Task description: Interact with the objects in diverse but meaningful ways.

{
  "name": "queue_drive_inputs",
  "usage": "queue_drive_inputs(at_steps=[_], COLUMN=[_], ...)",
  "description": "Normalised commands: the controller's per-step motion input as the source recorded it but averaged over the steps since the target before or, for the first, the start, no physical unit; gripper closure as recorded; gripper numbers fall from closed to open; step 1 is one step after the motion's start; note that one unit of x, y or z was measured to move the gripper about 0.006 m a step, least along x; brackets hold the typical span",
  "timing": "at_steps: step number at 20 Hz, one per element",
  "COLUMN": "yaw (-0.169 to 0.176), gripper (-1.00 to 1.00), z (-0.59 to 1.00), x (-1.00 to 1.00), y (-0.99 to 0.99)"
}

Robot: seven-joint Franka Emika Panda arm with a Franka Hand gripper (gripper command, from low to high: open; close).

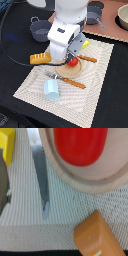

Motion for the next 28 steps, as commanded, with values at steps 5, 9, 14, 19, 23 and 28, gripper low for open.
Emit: queue_drive_inputs(at_steps=[5, 9, 14, 19, 23, 28], yaw=[-0.015, -0.024, -0.022, -0.016, -0.018, -0.019], gripper=[-1.0, -1.0, -1.0, -1.0, -1.0, 1.0], z=[-0.17, -0.25, -0.32, -0.32, -0.27, -0.25], x=[0.33, 0.37, 0.36, 0.2, 0.19, 0.18], y=[0.07, 0.07, 0.07, 0.01, 0.0, 0.0])
